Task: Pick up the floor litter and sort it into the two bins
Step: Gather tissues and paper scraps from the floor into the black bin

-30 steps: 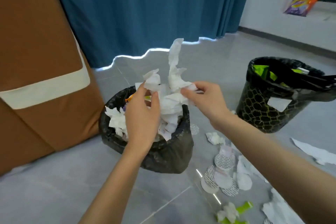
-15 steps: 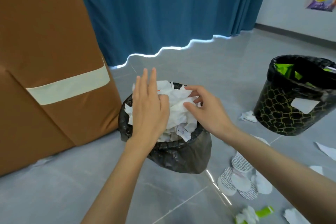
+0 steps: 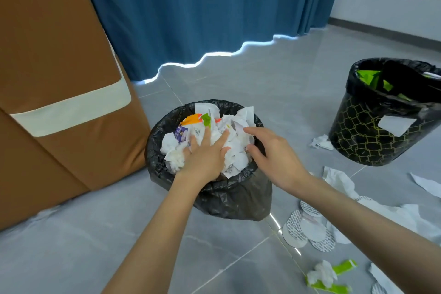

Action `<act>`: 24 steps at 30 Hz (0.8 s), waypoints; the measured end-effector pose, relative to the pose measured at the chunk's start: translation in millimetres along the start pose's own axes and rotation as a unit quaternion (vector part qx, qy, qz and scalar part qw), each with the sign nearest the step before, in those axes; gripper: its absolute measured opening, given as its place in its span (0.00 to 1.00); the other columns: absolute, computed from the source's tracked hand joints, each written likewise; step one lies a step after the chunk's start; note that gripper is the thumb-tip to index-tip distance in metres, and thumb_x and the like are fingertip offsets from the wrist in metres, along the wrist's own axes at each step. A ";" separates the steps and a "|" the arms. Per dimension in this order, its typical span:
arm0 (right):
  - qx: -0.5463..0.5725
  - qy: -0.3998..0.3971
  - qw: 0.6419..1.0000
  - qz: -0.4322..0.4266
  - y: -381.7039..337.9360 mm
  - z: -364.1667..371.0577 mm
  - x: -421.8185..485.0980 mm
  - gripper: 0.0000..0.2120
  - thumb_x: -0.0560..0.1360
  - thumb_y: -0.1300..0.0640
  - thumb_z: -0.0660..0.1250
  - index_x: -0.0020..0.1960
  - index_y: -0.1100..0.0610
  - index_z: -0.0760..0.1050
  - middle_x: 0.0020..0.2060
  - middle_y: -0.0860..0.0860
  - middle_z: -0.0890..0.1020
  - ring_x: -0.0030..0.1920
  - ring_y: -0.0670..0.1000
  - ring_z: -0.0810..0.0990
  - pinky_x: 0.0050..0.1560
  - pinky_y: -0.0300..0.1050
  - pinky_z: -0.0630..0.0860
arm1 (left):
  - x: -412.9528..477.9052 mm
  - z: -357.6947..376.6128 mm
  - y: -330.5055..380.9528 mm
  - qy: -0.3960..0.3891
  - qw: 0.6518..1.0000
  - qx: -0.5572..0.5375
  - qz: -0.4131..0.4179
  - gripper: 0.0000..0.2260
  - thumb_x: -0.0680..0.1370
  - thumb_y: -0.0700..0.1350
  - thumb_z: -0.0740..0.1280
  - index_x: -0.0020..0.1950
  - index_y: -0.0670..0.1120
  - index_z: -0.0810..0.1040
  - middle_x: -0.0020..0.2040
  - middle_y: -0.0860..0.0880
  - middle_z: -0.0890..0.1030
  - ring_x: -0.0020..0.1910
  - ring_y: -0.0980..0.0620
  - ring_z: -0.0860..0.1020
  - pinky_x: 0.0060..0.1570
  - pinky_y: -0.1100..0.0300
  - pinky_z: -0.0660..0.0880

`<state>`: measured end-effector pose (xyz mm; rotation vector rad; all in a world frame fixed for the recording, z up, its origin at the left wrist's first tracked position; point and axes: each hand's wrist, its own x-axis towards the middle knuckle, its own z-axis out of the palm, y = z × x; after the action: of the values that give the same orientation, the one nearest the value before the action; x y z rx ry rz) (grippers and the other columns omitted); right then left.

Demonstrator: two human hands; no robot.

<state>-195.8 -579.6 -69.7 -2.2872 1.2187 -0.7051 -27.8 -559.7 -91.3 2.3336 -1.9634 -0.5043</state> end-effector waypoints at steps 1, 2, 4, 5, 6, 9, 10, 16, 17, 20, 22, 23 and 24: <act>-0.004 -0.002 1.000 0.001 2.0 1.2 -1.1 0.20 0.79 0.57 0.59 0.71 0.54 0.66 0.66 0.48 0.73 0.61 0.50 0.75 0.60 0.38 0.68 | 4.3 2.6 -2.1 -0.020 1.000 0.006 -0.004 0.22 0.83 0.51 0.45 0.75 0.62 0.42 0.77 0.48 0.37 0.74 0.35 0.37 0.72 0.39 0.47; -0.008 -0.003 1.000 0.001 3.6 2.0 -2.0 0.21 0.79 0.57 0.59 0.72 0.54 0.64 0.68 0.48 0.71 0.63 0.50 0.73 0.62 0.39 0.68 | 9.1 5.3 -4.5 -0.038 0.999 0.013 -0.004 0.23 0.83 0.48 0.47 0.75 0.61 0.42 0.77 0.47 0.37 0.74 0.35 0.37 0.73 0.40 0.47; -0.009 -0.001 1.000 0.002 6.8 4.5 -3.8 0.22 0.80 0.57 0.58 0.73 0.53 0.63 0.69 0.47 0.69 0.65 0.49 0.72 0.63 0.41 0.68 | 17.2 9.9 -9.5 -0.068 0.997 0.025 -0.005 0.28 0.82 0.42 0.49 0.75 0.60 0.40 0.77 0.45 0.36 0.75 0.37 0.38 0.73 0.41 0.48; -0.007 0.003 1.000 0.002 7.5 5.8 -4.7 0.22 0.80 0.58 0.57 0.73 0.53 0.62 0.70 0.46 0.69 0.65 0.49 0.72 0.63 0.41 0.68 | 19.9 11.7 -11.3 -0.081 0.996 0.033 -0.007 0.29 0.81 0.40 0.50 0.75 0.60 0.39 0.77 0.45 0.35 0.75 0.37 0.39 0.73 0.41 0.49; -0.004 0.008 1.000 0.001 8.7 7.2 -5.2 0.22 0.80 0.58 0.57 0.73 0.52 0.62 0.70 0.46 0.69 0.65 0.48 0.72 0.63 0.41 0.68 | 22.8 13.3 -12.8 -0.092 0.995 0.044 -0.009 0.30 0.81 0.39 0.51 0.75 0.60 0.39 0.76 0.46 0.35 0.75 0.38 0.40 0.73 0.42 0.51; -0.002 0.024 1.000 -0.003 10.7 10.5 -7.3 0.21 0.80 0.56 0.56 0.73 0.51 0.63 0.70 0.44 0.68 0.66 0.46 0.70 0.63 0.39 0.67 | 27.4 13.7 -11.5 -0.130 0.988 0.078 -0.012 0.30 0.81 0.39 0.51 0.76 0.59 0.40 0.77 0.48 0.35 0.75 0.37 0.42 0.72 0.42 0.54; -0.003 0.027 1.000 -0.004 11.2 11.1 -7.9 0.21 0.80 0.56 0.55 0.73 0.50 0.63 0.70 0.43 0.68 0.66 0.45 0.70 0.63 0.38 0.67 | 27.6 12.8 -9.4 -0.141 0.986 0.089 -0.015 0.30 0.81 0.39 0.52 0.76 0.59 0.40 0.77 0.49 0.35 0.75 0.37 0.42 0.72 0.42 0.54; -0.002 0.026 1.000 -0.007 11.3 10.3 -9.1 0.20 0.80 0.55 0.55 0.72 0.48 0.64 0.69 0.42 0.69 0.65 0.45 0.70 0.60 0.36 0.66 | 28.9 7.1 -6.7 -0.194 0.974 0.111 -0.028 0.38 0.78 0.34 0.58 0.75 0.60 0.38 0.76 0.52 0.34 0.76 0.40 0.43 0.70 0.42 0.59; -0.001 0.024 1.000 -0.007 11.5 9.8 -8.2 0.20 0.80 0.55 0.55 0.72 0.49 0.64 0.69 0.43 0.69 0.65 0.45 0.70 0.59 0.35 0.65 | 30.8 6.8 -8.1 -0.199 0.973 0.114 -0.026 0.39 0.78 0.34 0.59 0.75 0.60 0.38 0.76 0.53 0.34 0.76 0.41 0.43 0.70 0.42 0.60; 0.005 0.015 1.000 -0.006 12.4 10.0 -7.7 0.19 0.80 0.55 0.56 0.70 0.49 0.65 0.69 0.43 0.69 0.66 0.45 0.70 0.61 0.35 0.64 | 36.0 9.1 -14.2 -0.202 0.973 0.113 -0.015 0.38 0.78 0.36 0.59 0.75 0.61 0.38 0.76 0.52 0.34 0.76 0.41 0.44 0.71 0.43 0.58; 0.010 0.004 1.000 -0.005 12.9 9.2 -7.3 0.19 0.80 0.55 0.57 0.70 0.49 0.66 0.70 0.43 0.67 0.68 0.45 0.68 0.64 0.35 0.63 | 36.8 11.3 -16.2 -0.182 0.978 0.106 -0.007 0.34 0.80 0.39 0.57 0.75 0.60 0.41 0.77 0.52 0.35 0.76 0.40 0.45 0.72 0.43 0.57; 0.012 0.000 1.000 -0.004 12.7 8.1 -7.8 0.19 0.80 0.55 0.57 0.70 0.49 0.66 0.71 0.43 0.66 0.68 0.45 0.67 0.65 0.35 0.62 | 35.2 12.0 -14.2 -0.163 0.981 0.103 -0.004 0.31 0.80 0.39 0.55 0.76 0.60 0.42 0.77 0.51 0.36 0.76 0.39 0.46 0.72 0.43 0.57; 0.016 -0.002 1.000 -0.002 12.3 7.5 -8.1 0.19 0.80 0.55 0.57 0.70 0.49 0.66 0.71 0.43 0.66 0.69 0.44 0.67 0.65 0.35 0.62 | 33.3 12.8 -12.1 -0.140 0.985 0.103 -0.001 0.30 0.81 0.39 0.53 0.76 0.60 0.44 0.77 0.51 0.38 0.76 0.38 0.47 0.72 0.43 0.58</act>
<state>-202.6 -577.8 -84.6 -2.2647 1.1941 -0.7155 -15.3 -587.4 -113.5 2.5044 -2.2321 -0.6962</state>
